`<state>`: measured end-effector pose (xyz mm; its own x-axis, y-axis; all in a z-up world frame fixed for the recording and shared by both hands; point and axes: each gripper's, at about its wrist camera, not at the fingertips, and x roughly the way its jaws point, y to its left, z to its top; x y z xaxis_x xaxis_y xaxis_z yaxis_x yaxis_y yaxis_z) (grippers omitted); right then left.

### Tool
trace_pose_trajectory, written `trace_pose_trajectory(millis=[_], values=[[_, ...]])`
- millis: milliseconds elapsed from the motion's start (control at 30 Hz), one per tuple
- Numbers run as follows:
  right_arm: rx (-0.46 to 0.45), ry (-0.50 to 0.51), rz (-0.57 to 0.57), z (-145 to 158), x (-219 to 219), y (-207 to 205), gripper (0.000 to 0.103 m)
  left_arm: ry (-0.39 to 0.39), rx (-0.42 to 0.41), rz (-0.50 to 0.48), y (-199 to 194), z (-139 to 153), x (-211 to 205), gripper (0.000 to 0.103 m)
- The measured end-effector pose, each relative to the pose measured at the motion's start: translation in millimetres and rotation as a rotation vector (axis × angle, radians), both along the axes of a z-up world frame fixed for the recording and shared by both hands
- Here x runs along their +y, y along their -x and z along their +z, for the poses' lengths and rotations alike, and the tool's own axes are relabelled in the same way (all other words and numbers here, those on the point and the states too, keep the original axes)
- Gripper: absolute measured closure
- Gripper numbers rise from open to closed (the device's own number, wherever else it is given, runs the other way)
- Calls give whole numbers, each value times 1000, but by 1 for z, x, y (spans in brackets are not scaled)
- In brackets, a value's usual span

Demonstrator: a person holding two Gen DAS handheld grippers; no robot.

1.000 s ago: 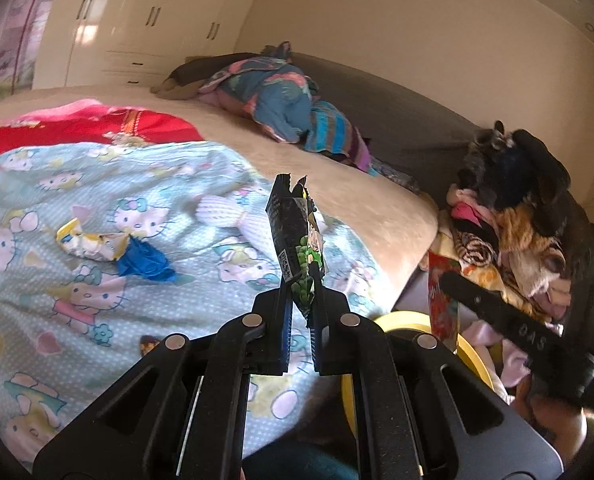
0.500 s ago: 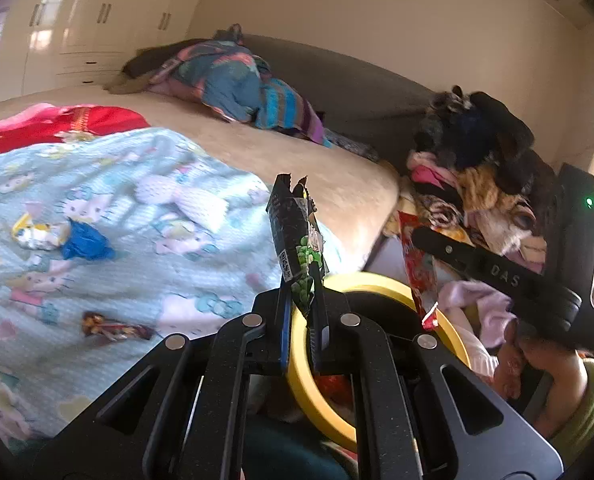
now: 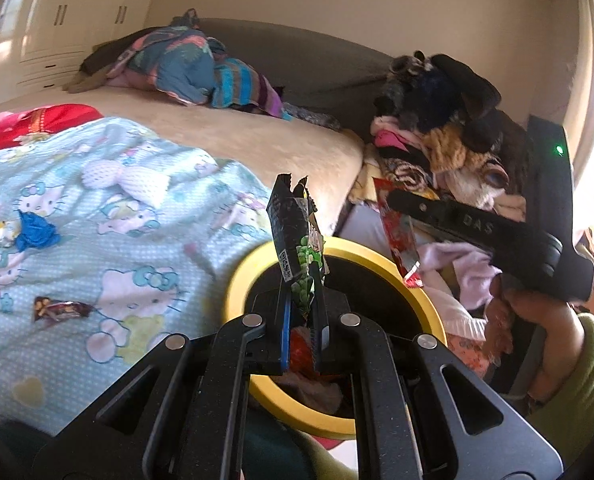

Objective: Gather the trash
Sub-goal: 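Lift and carry the green packet and red candy stick to the bin, then open the left tool over the bin while the right tool releases the candy stick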

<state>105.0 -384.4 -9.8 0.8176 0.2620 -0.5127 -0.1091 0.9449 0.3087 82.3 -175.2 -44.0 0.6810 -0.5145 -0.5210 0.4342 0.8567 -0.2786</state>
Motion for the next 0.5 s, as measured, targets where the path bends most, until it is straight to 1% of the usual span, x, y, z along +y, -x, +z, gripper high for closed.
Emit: trace_pose_trajectory(millis=[300,500], values=[[13,-45,-44,-7,-25,-3,97,-53,-5,-93,14,-11,-33,99],[24,-48,-64,-13,-38,-6,97,-61,19,-112,11,-19,-43,99]])
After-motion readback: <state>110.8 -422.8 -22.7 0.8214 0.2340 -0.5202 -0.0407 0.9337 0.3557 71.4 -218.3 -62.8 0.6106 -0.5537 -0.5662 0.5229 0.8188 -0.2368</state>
